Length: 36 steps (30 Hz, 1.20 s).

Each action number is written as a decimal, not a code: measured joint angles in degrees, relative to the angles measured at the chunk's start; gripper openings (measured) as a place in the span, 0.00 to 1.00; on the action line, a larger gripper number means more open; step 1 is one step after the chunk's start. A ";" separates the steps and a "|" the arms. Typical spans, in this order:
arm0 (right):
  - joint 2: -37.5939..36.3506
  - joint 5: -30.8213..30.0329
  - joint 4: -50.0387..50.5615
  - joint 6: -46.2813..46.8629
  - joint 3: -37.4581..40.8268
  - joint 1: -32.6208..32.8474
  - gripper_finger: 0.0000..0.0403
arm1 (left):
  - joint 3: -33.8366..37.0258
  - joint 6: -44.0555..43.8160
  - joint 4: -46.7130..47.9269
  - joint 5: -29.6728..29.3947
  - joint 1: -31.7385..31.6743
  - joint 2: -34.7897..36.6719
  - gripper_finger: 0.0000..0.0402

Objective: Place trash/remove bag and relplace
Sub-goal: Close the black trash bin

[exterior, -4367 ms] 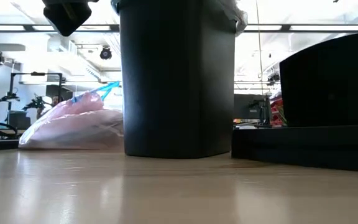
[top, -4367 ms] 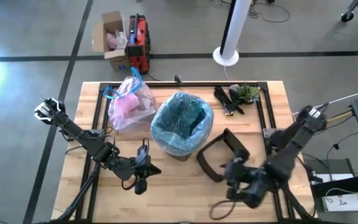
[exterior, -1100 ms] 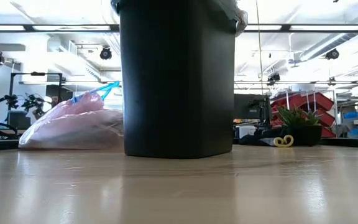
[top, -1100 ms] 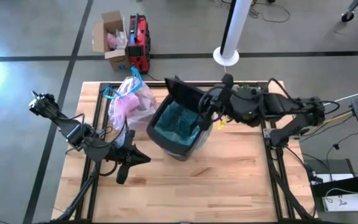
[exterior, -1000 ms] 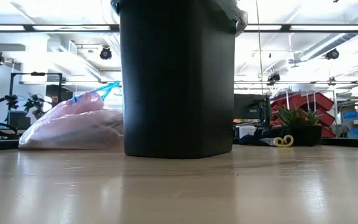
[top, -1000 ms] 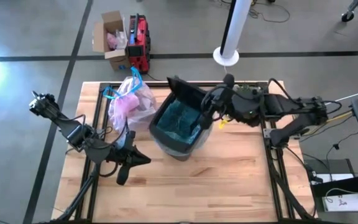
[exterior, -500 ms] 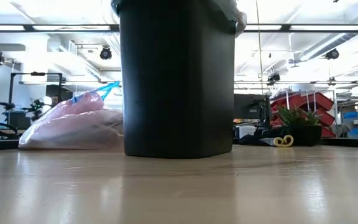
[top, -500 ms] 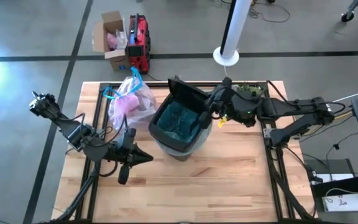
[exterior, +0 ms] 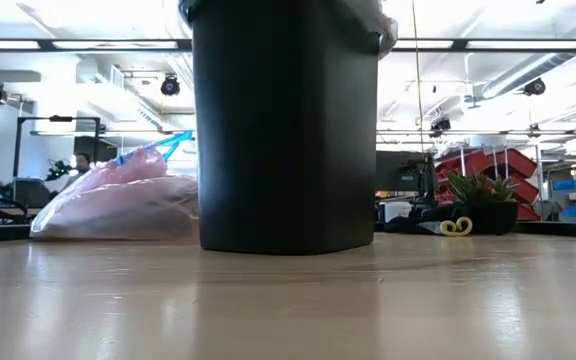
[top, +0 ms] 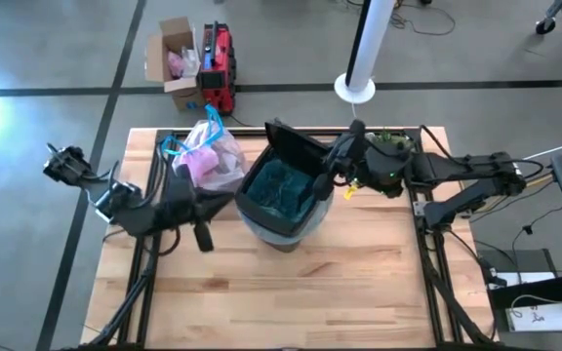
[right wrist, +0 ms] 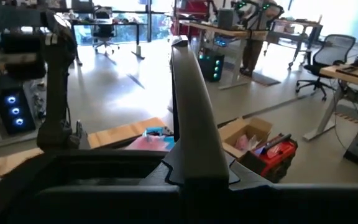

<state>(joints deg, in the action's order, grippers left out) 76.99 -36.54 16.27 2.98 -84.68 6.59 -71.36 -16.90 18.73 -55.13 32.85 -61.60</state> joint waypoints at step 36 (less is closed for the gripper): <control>-4.18 4.80 13.89 8.97 -0.02 2.58 0.59 | 4.76 -10.92 9.21 18.24 -20.49 -4.26 0.01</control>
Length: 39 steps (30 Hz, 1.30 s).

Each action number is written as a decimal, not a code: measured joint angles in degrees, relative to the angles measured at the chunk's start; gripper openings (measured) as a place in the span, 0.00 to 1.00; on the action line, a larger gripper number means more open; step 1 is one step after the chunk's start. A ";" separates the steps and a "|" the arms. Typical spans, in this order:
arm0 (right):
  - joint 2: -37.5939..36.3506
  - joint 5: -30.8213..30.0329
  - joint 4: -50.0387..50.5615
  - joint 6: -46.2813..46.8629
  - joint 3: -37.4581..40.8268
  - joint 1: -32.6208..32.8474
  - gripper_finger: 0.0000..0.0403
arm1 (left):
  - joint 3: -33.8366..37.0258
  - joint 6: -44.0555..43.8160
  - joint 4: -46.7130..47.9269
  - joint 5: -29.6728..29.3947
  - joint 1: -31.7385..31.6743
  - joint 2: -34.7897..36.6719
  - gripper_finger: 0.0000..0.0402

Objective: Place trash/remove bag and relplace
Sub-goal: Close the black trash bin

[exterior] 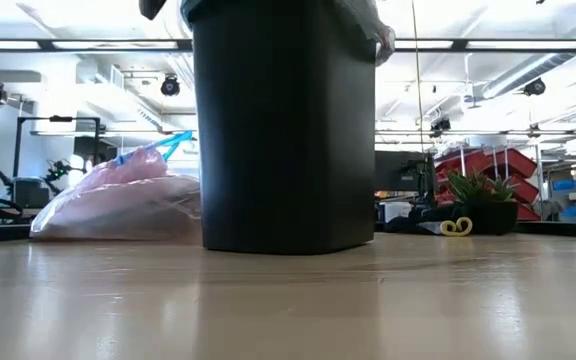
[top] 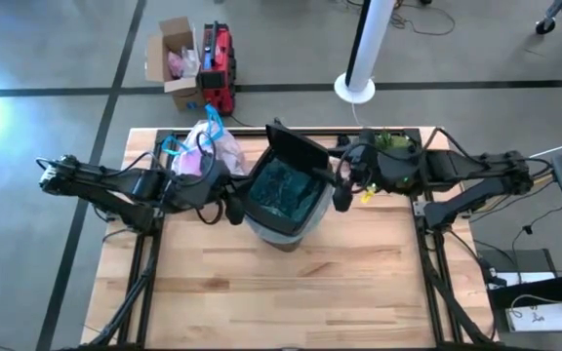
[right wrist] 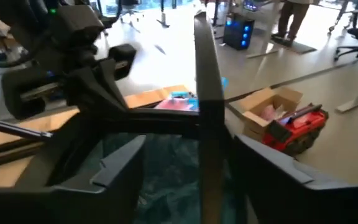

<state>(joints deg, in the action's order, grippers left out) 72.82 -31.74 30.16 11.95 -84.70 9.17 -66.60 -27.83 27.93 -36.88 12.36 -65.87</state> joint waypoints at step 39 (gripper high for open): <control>7.24 20.48 -12.89 1.86 -1.80 2.35 0.65 | -0.61 5.18 -11.84 9.35 0.92 9.78 0.01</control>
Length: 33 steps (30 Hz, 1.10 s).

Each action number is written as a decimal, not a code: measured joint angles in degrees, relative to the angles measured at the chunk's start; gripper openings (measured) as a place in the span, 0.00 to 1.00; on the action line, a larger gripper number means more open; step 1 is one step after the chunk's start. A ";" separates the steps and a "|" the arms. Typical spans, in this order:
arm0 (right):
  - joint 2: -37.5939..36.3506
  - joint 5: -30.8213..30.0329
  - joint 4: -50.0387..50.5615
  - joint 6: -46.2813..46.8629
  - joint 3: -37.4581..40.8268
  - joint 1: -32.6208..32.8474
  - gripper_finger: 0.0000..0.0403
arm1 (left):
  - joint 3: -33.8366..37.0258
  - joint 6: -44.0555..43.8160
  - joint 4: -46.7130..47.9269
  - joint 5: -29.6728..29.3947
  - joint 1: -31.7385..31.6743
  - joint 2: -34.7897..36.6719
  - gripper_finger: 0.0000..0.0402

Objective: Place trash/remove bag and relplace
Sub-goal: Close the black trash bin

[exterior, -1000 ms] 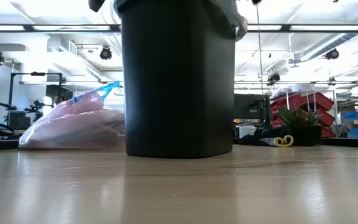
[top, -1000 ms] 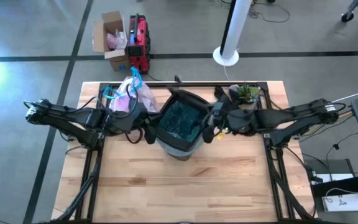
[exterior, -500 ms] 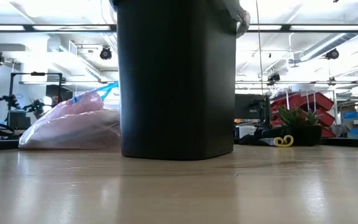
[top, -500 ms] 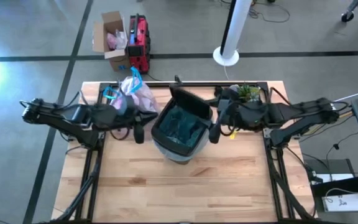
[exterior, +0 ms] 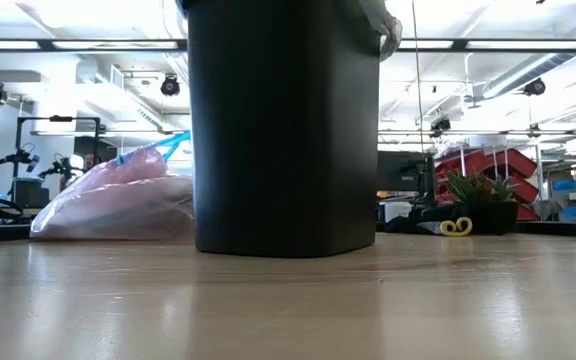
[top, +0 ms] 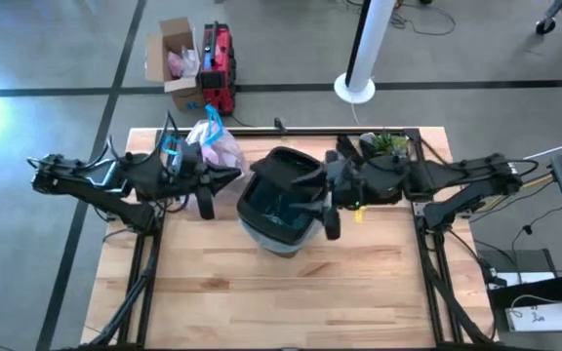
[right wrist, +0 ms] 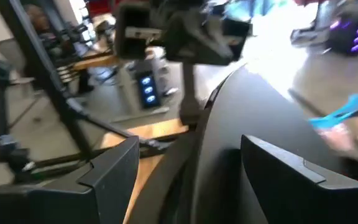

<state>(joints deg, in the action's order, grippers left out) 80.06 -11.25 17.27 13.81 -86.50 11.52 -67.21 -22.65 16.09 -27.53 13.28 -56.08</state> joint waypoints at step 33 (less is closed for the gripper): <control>5.43 -5.65 4.99 -7.38 -5.73 0.50 0.56 | 5.26 4.05 -14.35 12.49 0.28 -7.63 0.01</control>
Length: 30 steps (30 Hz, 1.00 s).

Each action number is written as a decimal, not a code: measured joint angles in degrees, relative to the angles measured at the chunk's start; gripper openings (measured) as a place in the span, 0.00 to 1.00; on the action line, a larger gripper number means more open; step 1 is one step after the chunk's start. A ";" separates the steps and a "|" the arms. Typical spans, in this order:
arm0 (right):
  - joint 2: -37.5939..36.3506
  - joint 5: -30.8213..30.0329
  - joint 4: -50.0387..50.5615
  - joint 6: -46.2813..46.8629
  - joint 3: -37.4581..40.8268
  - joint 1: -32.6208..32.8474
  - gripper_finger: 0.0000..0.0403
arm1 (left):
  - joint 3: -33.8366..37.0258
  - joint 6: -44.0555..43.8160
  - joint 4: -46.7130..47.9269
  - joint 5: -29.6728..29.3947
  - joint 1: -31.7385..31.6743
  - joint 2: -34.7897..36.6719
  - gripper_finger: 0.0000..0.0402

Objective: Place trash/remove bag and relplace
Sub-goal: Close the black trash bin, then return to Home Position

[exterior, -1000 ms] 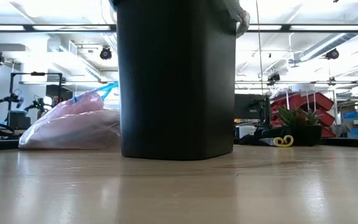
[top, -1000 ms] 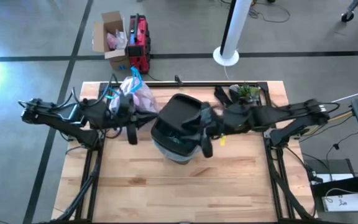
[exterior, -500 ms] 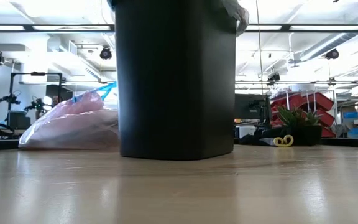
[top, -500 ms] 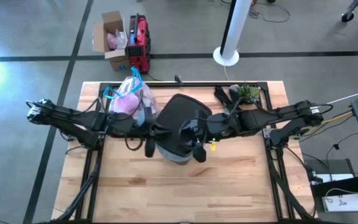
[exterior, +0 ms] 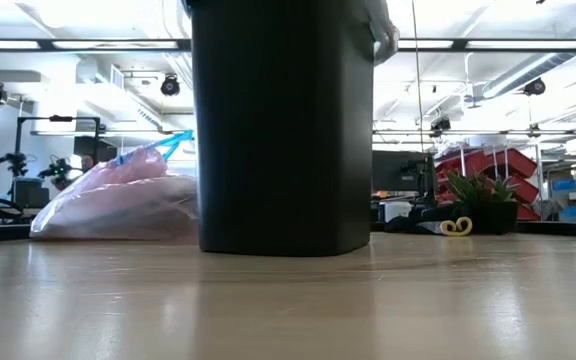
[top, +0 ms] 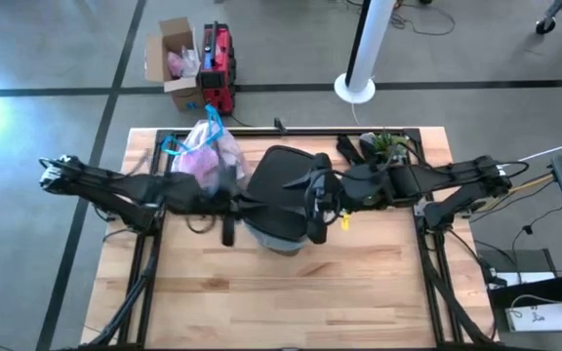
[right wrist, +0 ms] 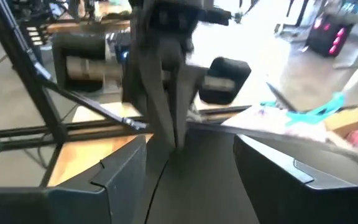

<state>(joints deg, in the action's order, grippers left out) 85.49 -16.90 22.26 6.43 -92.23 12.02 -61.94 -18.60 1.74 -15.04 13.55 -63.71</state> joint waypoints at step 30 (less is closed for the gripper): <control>-15.47 -0.68 -5.42 -7.46 0.26 0.74 0.31 | -0.12 6.11 2.27 -3.03 0.33 20.91 0.01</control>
<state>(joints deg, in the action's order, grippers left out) 70.03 -17.58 16.84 -1.03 -91.96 12.76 -62.06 -12.49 4.01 -18.06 13.89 -42.81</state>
